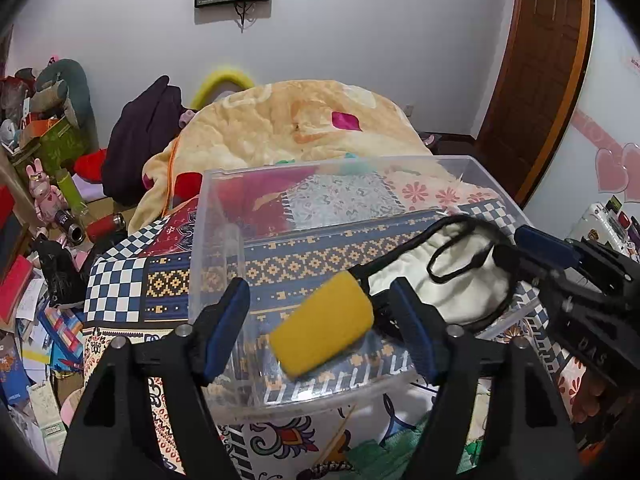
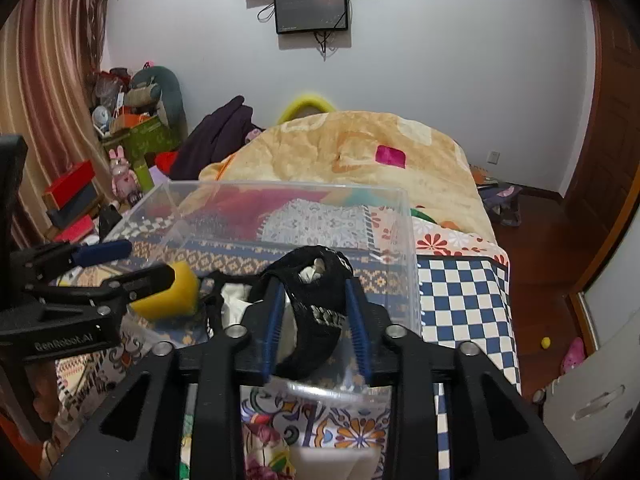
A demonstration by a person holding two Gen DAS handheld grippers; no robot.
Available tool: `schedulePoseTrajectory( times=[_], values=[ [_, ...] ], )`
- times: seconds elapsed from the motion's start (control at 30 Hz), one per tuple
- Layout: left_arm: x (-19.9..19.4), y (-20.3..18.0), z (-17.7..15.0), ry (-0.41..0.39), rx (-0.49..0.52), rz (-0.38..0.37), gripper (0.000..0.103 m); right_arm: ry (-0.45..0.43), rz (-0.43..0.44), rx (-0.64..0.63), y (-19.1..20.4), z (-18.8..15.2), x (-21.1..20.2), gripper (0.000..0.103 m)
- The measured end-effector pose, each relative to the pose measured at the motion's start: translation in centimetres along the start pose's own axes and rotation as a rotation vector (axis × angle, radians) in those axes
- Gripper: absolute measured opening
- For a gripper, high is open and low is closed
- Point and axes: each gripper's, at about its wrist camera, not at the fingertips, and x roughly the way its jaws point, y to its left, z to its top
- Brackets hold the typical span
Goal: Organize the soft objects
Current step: 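Carry the sponge and bra over the clear box while both grippers open to drop them, then move the left gripper to the bag of steel scrubbers while the right gripper reaches the floral cloth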
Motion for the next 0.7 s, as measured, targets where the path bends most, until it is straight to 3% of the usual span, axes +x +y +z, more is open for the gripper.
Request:
schedulePoseTrajectory(
  times=[0.1, 0.33, 0.47, 0.57, 0.7],
  values=[
    [-1.1, 0.0, 0.0, -0.015, -0.004, -0.020, 0.072, -0.011, -0.002, -0.010, 0.2, 0.0, -0.8, 0.049],
    [-5.7, 0.0, 0.1, -0.107, -0.012, -0.055, 0.078, -0.069, 0.024, -0.011, 0.2, 0.2, -3.8, 0.064],
    [-8.7, 0.1, -0.4, -0.169, -0.021, -0.072, 0.089, -0.123, 0.047, -0.014, 0.4, -0.2, -6.4, 0.073],
    [-10.5, 0.0, -1.1, -0.196, -0.011, -0.077, 0.092, -0.145, 0.062, -0.022, 0.6, -0.8, -7.6, 0.081],
    [-12.1, 0.0, -3.0, -0.202, 0.001, -0.080, 0.095, -0.151, 0.070, -0.038, 1.1, -2.0, -8.5, 0.082]
  ],
)
